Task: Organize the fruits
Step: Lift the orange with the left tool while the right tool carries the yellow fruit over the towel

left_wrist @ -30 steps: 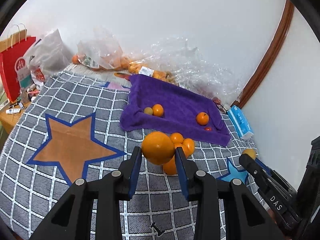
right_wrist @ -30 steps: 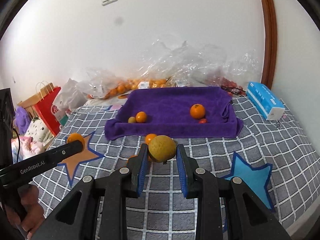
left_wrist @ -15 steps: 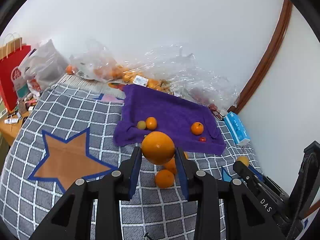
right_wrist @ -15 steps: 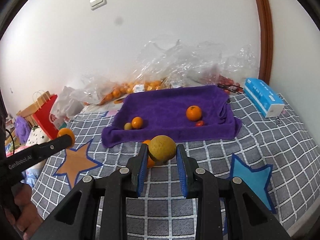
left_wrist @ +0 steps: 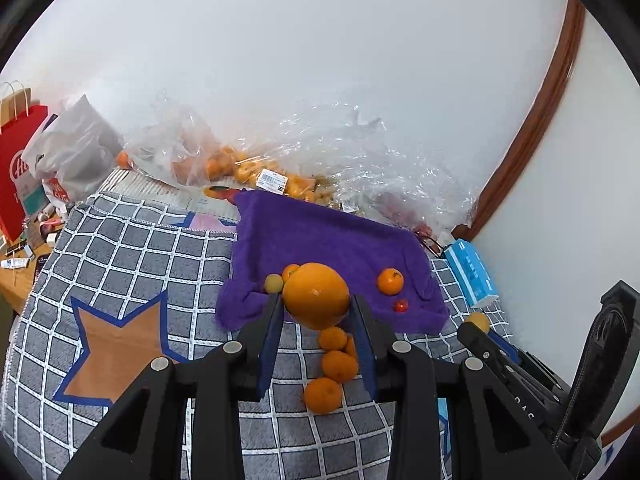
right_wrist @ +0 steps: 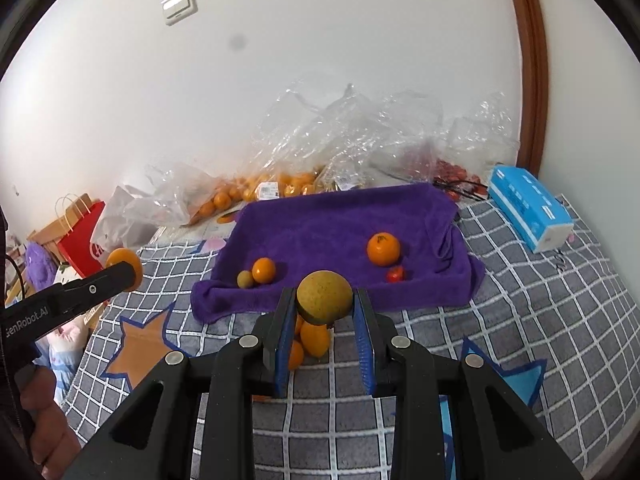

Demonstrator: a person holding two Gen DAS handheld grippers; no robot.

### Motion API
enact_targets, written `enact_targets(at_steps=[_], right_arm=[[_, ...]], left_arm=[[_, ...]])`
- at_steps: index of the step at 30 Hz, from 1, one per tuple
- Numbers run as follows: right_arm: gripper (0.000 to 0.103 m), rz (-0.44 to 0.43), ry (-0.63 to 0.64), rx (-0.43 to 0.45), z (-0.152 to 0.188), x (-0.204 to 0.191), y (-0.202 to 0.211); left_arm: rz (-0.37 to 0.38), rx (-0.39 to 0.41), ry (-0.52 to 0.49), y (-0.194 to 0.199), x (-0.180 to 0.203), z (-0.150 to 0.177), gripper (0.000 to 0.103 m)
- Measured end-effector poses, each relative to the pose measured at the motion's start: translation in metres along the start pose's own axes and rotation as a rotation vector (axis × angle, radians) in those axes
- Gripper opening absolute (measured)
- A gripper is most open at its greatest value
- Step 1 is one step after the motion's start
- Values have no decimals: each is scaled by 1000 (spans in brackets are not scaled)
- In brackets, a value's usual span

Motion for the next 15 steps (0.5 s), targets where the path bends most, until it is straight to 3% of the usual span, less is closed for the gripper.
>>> enact_targets(at_steps=[15], right_arm=[[28,14,9,3,-13,13,-36]], left_arm=[[9,-2,7,-48,-7,-27,32]])
Point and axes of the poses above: each gripper's, at about its wrist camera, not at the fingertips, and y roughly against the way its jaws point, x to its right, z to its underside, the point moved 8 cm from there along -y, roughly the way its jaws point, and after that the axes turned 1 degree about x, right-handed, at the moved point
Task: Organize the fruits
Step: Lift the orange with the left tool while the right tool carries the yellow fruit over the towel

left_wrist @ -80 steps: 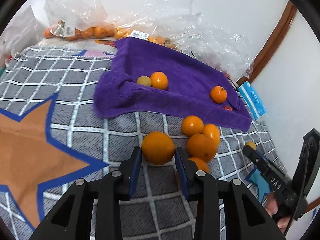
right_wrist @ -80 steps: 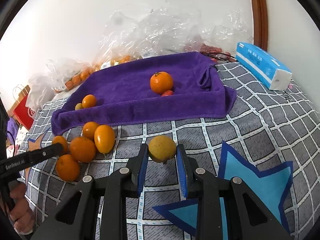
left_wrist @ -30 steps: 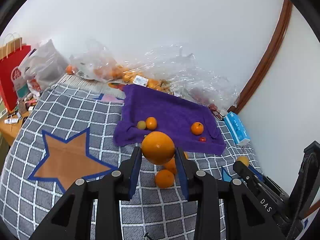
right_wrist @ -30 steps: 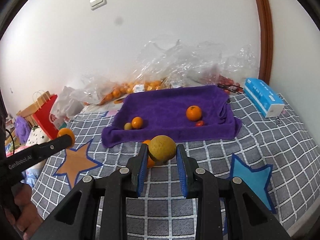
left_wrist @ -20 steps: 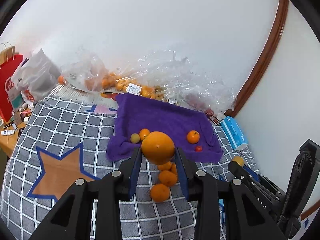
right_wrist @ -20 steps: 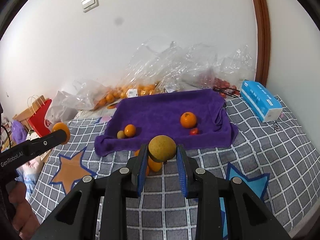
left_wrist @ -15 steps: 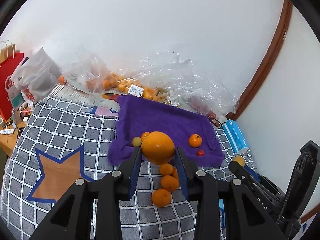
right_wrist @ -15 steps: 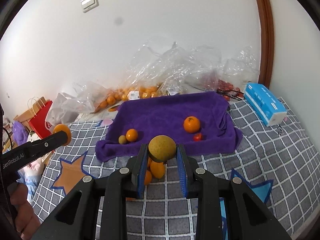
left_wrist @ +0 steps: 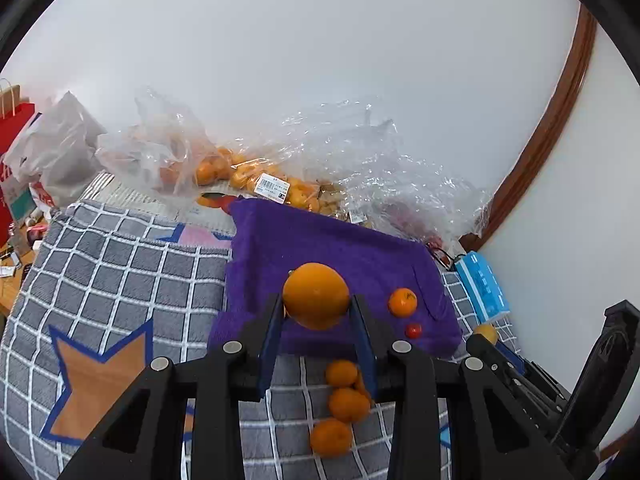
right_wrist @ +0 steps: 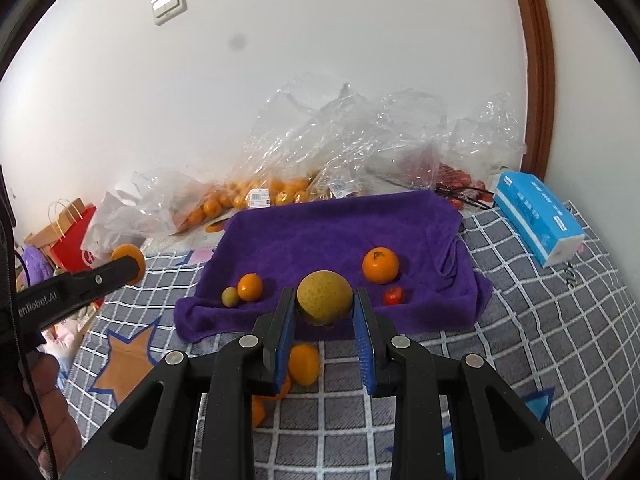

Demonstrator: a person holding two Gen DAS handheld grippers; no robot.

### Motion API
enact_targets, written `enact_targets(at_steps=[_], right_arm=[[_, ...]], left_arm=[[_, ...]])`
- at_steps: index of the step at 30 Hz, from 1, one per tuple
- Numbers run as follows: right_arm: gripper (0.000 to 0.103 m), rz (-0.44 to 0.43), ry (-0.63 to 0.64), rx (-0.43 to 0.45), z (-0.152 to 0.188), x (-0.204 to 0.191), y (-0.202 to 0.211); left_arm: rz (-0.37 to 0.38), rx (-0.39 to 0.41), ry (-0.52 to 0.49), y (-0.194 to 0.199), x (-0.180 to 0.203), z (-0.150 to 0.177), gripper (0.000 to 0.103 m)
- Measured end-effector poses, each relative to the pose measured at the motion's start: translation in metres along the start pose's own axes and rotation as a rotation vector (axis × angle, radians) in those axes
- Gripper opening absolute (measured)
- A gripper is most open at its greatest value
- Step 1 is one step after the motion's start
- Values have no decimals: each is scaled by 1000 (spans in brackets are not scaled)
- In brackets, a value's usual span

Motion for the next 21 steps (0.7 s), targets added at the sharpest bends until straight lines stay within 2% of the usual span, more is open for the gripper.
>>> enact_targets(at_steps=[6,10,12,15,21], right_arm=[[28,10,22,17,-13,5,-27],[28,12,22,19,-22,9,-49],[28,13,26,13,-25,10,-61],[28,10,36,17,-31,10,-78],[28,2,22,16,-35,15,-108]], left_arm=[[-29,25,-46,-31,2,-13,32],[-41,15,-84,-56,5,-16,32],[-46,6,-72,-68,2,-18,32],[-12,1,-35,-82,0,-22,32],[6,25,-4,-109,-7,-22,32]])
Point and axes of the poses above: each gripper's, at about its wrist camera, not at the fingertips, and y roughly against the way its jaws point, x to its right, z to its underside, the point moved 8 cm from there along -y, roughly the way its jaws point, and after that the axes turned 1 degree about x, right-handed, at the moved point
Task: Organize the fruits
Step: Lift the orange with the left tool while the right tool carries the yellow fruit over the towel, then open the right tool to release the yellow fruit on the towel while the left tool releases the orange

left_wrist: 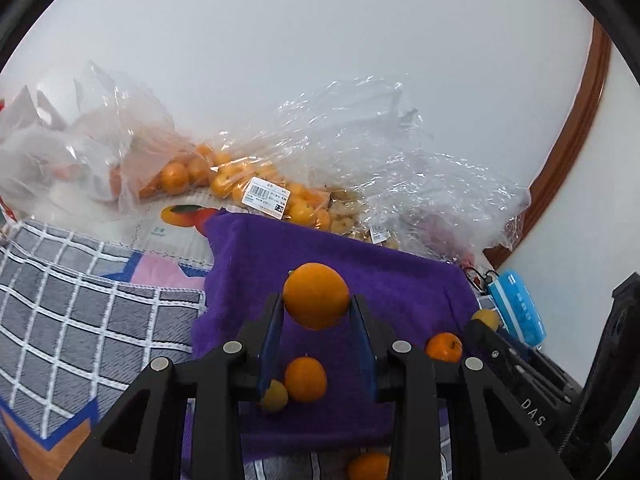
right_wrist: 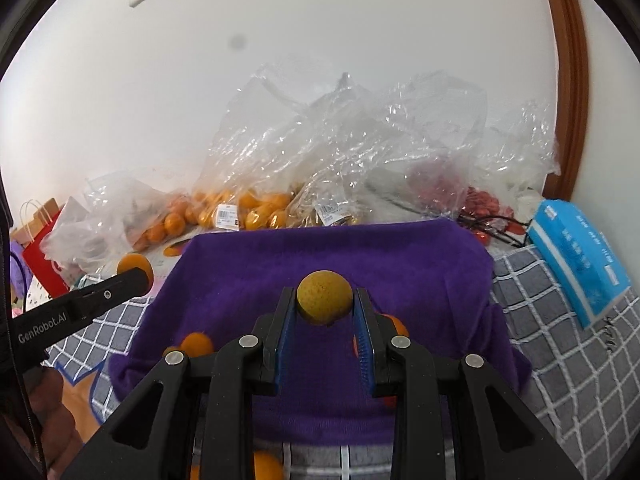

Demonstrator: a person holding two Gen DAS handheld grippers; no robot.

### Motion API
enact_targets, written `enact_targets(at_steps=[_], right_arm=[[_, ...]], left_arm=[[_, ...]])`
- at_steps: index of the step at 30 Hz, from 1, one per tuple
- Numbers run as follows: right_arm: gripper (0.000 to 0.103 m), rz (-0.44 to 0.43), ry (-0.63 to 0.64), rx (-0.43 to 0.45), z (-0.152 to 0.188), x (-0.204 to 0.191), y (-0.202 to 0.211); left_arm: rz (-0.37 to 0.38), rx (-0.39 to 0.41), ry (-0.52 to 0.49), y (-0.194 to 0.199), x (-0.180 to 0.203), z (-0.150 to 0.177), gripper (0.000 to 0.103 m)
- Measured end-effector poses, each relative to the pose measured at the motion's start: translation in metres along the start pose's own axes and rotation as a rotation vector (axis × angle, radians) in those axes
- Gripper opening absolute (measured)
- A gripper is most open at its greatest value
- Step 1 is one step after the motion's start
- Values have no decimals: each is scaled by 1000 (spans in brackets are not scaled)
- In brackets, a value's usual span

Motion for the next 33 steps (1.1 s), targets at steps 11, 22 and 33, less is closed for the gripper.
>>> enact_targets(at_steps=[11,22,33], right_arm=[[28,34,-37,-49,19,24,-20],[28,15,-9,-88,31,16,-29],[28,-22,9,-103,39,7,-31]], left_arm=[[62,8,46,-12,-7,15,33],[19,2,62,-21,-17,19,33],[22,-7,87,-25,-23,20,33]])
Point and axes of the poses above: each gripper's, at about its wrist camera, not at the fingertips, and y roughly against the way its jaws point, x to its right, z to its underside, the point moved 8 cm from there along -y, roughly the way its jaws point, and after that the axes turned 1 degree about x, right-handed, at the moved point
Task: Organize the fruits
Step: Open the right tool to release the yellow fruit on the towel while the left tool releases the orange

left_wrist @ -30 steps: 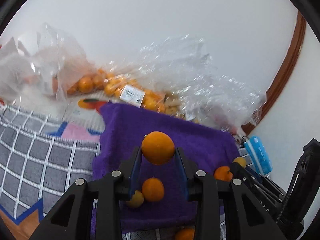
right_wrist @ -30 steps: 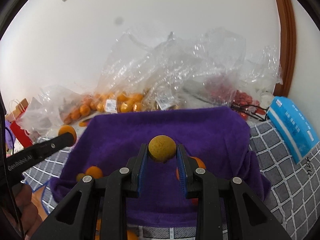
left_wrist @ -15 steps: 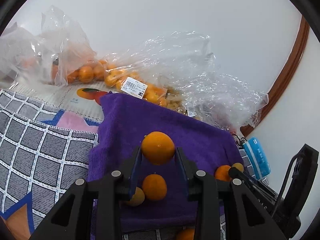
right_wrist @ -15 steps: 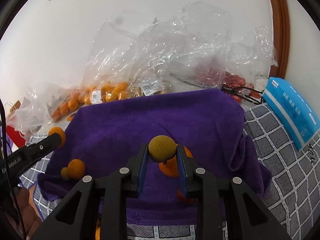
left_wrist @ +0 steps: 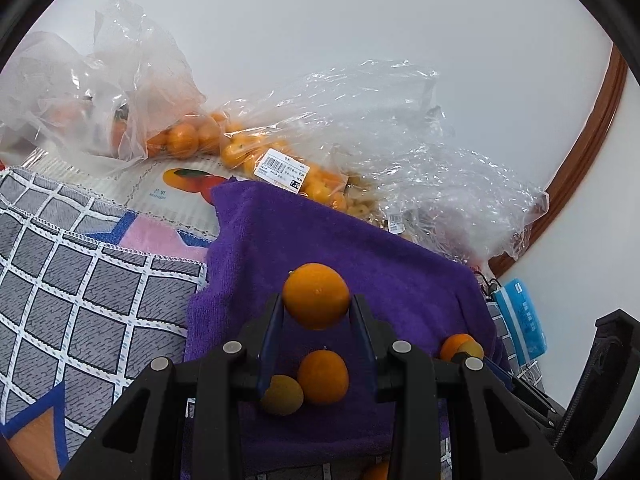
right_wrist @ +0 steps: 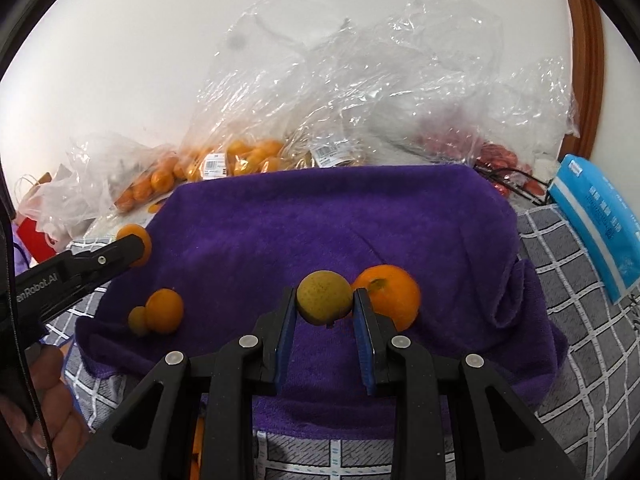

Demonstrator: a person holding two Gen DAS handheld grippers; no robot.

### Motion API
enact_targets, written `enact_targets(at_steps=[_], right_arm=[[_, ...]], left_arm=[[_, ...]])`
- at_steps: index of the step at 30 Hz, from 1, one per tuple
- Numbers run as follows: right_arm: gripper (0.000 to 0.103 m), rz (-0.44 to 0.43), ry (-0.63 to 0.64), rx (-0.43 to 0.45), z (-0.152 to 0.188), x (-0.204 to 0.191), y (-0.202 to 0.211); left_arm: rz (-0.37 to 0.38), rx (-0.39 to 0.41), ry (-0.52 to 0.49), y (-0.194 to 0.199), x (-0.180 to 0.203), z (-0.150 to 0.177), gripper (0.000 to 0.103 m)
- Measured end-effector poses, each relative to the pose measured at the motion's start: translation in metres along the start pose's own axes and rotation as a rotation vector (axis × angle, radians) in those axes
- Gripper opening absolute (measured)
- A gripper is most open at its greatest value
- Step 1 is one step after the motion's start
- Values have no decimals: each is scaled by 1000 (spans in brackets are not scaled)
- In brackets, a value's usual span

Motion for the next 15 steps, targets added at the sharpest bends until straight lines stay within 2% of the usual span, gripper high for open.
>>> enact_targets(at_steps=[15], right_arm=[[28,-6,42,-62,11,-13,-10]], left_arm=[[-12,0,20,-2,-4,1,32]])
Point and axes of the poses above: each gripper's, at about its wrist camera, not at the fingertips, and y roughly against the way its jaws point, x to its right, z to its underside, the point moved 8 cm from there along -y, roughly the way its jaws point, and after that the axes turned 1 degree about x, right-handed, at the moved point
